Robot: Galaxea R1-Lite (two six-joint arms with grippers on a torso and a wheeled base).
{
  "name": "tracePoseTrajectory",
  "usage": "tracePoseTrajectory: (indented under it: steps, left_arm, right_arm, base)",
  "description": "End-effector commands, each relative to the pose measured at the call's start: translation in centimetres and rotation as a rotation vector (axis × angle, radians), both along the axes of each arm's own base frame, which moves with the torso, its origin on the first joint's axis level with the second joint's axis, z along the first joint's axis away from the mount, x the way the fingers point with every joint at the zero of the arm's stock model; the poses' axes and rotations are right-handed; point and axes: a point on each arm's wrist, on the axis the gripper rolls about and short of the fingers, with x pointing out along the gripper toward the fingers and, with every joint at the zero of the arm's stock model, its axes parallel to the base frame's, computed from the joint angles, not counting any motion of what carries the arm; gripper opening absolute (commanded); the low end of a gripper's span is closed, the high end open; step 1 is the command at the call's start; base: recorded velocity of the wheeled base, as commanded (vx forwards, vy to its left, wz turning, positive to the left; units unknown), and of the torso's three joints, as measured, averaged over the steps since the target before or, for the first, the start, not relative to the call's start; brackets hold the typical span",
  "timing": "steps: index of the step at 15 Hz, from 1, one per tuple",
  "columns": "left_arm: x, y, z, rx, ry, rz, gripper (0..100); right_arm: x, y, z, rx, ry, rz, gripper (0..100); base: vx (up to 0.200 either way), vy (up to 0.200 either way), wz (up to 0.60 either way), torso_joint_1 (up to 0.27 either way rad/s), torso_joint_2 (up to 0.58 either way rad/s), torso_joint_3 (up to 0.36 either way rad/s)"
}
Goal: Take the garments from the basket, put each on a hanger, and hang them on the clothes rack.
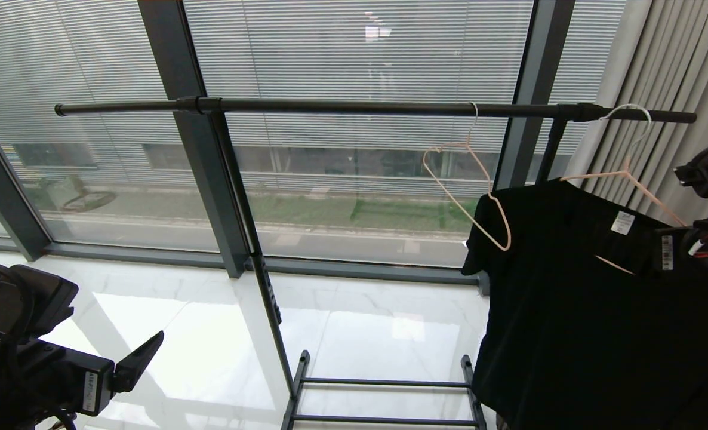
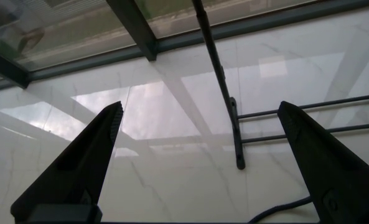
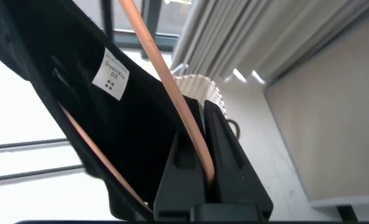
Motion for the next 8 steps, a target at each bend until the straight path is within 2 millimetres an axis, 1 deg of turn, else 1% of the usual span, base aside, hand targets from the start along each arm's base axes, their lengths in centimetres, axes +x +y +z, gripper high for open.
tracePoseTrajectory:
  steps: [1,3,8]
  left_arm:
    - [0.1,0.0,0.1,0.000,-0.001,-0.002,100]
    - [0.1,-0.1,0.1,-0.001,-0.004,-0.005,100]
    - [0.0,-0.4,0.1,-0.002,-0.002,-0.033,100]
  right_arm:
    - [2.2,1.7,-0.4,-0.016,0.005,0.005,0]
    - [3.0,1.9,0.0,-0.012,-0.034,-0.001,0]
    - [3.0,1.9,0.6,-0.009,-0.058,-0.009,0]
  base:
    - [0.000,0.000,0.00,0.000,0.00,0.000]
    - [0.200,0.000,0.00,0.002,0.00,0.005]
    - [0.200,0.000,0.00,0.004,0.00,0.002]
